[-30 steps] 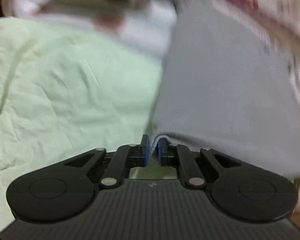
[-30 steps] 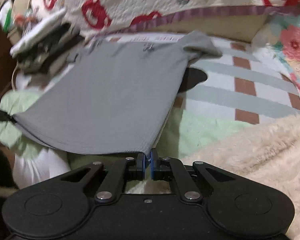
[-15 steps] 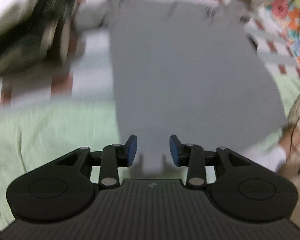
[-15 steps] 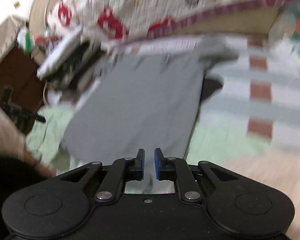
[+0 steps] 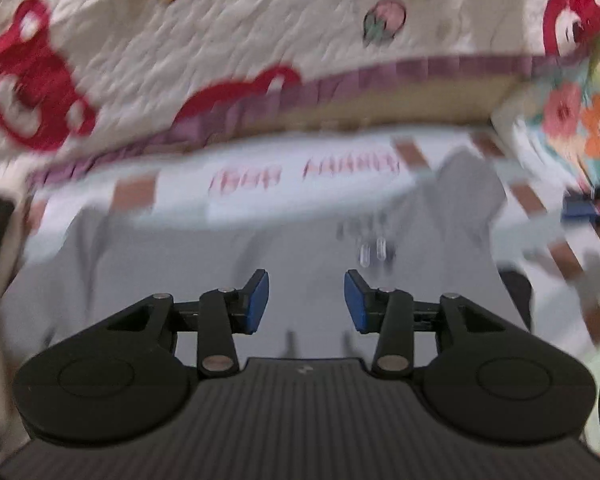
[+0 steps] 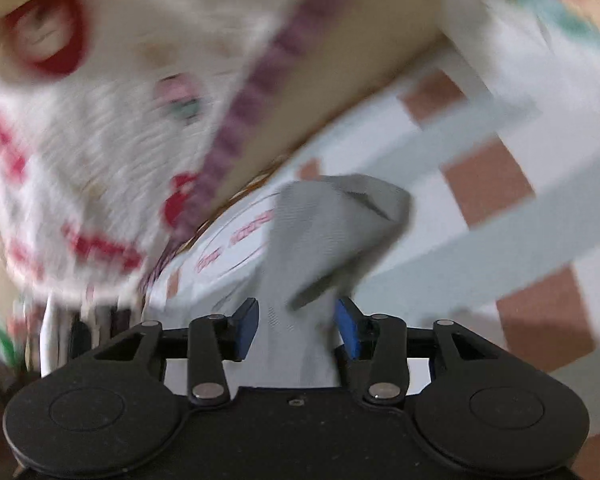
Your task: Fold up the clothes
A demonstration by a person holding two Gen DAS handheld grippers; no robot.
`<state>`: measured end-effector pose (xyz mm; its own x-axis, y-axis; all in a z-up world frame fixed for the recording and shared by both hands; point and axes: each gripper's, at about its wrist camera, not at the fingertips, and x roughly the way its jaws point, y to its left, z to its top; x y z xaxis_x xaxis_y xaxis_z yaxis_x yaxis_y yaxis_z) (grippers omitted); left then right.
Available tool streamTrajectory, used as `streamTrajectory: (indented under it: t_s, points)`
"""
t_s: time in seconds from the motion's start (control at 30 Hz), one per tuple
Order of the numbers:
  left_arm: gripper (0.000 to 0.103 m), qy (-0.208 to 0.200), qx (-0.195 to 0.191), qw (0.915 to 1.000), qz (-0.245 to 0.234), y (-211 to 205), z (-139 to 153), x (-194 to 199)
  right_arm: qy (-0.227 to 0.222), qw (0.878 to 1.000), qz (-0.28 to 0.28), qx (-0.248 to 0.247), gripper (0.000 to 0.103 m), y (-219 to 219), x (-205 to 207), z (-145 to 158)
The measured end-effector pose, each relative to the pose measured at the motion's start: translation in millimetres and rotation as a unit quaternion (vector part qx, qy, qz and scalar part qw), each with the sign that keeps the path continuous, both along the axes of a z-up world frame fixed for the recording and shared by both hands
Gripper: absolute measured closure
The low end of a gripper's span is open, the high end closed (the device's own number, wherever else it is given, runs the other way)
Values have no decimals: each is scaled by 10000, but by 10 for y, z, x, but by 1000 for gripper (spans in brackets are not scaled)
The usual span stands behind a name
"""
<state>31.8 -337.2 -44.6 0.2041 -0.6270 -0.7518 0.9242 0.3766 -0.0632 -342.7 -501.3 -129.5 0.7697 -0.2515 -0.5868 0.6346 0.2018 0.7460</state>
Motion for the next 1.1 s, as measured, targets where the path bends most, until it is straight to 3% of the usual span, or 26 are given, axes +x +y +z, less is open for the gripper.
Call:
streamTrajectory:
  t_s: [0.13,0.3,0.43,0.47,0.5,0.53,0.57,0.7,0.83,0.97,1.1]
  points:
    - [62,112,-98,9999,4,-249,-328,-3,-105,9993,-341,60,49,-192,30,-388]
    - [62,443,87,9988,-183,-317,-525,40,156,9987,-431,222,43,-658,212,-696]
    - [61,417,158,9989,-171,-249,-589,71,-381,9974,-589,183,43,-837,370,-814]
    - [61,396,173,9990,-131,-249,-615,82,-438,9974,-575,24,47,-849,397,-816]
    - [61,388,197,9990,-85,-258,-641,97,-442,9974,-509,-274,77,-831,422,-796]
    - [61,404,198,9990,-29,-268,-662,112,-451,9962,-439,-599,99,-803,438,-748]
    - [61,440,180,9989,34,-279,-679,127,-469,9935,-364,-967,97,-758,437,-656]
    - [61,652,16,9979,44,-302,-673,97,-988,9646,345,-2421,97,-300,283,-17]
    - [61,902,-199,9957,-82,-314,-625,16,-483,9135,1834,-3598,97,523,415,425]
    - [61,1151,-413,9923,-208,-326,-577,-65,-88,8957,3188,-3099,97,1060,825,215]
    - [59,1399,-627,9876,-333,-338,-529,-146,545,8784,3973,-2601,97,1274,1094,-41]
